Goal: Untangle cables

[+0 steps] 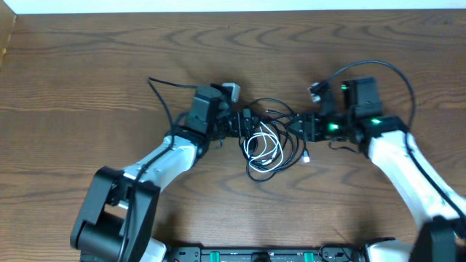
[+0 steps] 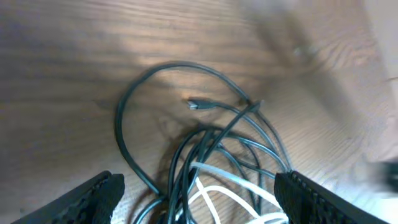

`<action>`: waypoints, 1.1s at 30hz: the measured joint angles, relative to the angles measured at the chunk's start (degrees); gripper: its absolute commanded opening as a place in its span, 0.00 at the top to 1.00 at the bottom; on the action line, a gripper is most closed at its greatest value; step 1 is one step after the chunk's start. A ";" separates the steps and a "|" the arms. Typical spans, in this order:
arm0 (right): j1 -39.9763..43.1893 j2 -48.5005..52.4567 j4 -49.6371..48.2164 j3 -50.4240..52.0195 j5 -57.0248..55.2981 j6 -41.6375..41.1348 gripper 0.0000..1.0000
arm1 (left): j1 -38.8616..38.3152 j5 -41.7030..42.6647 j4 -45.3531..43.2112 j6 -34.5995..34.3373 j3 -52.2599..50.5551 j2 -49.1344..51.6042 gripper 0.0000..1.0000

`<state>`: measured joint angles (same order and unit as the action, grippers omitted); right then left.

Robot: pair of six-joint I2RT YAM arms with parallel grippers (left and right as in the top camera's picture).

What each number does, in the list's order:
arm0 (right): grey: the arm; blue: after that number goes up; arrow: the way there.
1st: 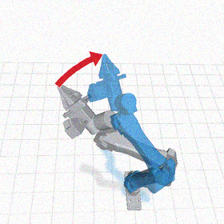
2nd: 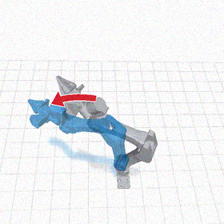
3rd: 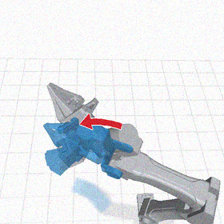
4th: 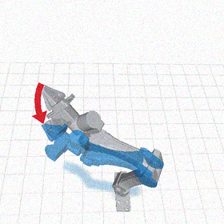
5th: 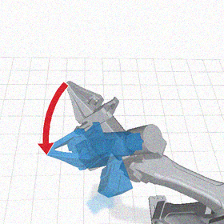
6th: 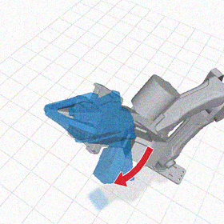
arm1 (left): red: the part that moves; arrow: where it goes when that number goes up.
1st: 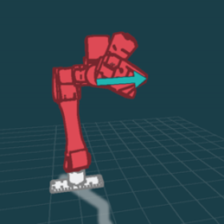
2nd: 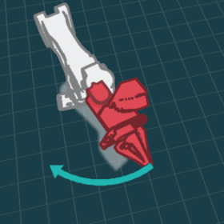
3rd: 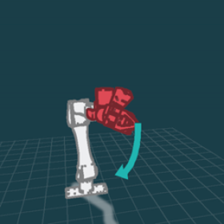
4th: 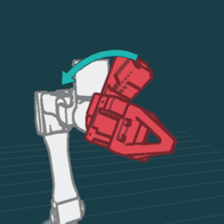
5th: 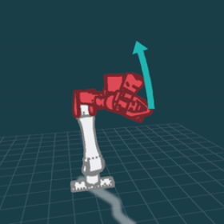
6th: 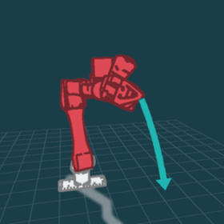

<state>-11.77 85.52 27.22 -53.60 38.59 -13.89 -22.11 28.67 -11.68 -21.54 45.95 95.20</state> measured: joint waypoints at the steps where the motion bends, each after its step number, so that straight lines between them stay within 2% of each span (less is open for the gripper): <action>1: -0.74 1.62 -1.31 0.00 -0.28 -1.07 0.62 | 0.37 0.48 0.33 0.02 -0.02 -0.72 0.16; 5: -3.21 8.46 -9.49 0.00 1.99 -5.55 0.58 | 1.16 1.86 2.19 0.24 -0.02 -2.75 0.16; 17: -6.43 21.31 -27.98 0.02 12.96 -18.38 0.62 | 2.43 2.75 2.62 0.42 0.00 -2.86 0.16; 18: -6.49 21.70 -29.40 0.02 13.73 -20.06 0.66 | 2.91 2.75 2.58 0.42 -0.02 -2.86 0.16; 20: -6.82 22.60 -32.04 0.02 14.67 -23.28 0.96 | 4.74 2.89 3.26 0.44 -0.02 -2.86 0.16; 21: -6.95 23.04 -33.51 0.11 14.91 -24.50 0.99 | 5.55 2.95 3.93 0.39 0.00 -2.86 0.16; 31: -7.10 24.79 -51.78 -0.07 21.29 -29.38 0.99 | 14.19 2.93 15.06 0.42 0.00 -2.95 0.16; 33: -6.84 24.68 -52.28 -0.07 22.25 -29.35 0.99 | 14.97 2.91 15.96 0.44 0.00 -2.95 0.16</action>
<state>-18.61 110.19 -25.06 -53.67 60.84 -43.24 -7.14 31.57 4.27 -21.10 45.95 92.25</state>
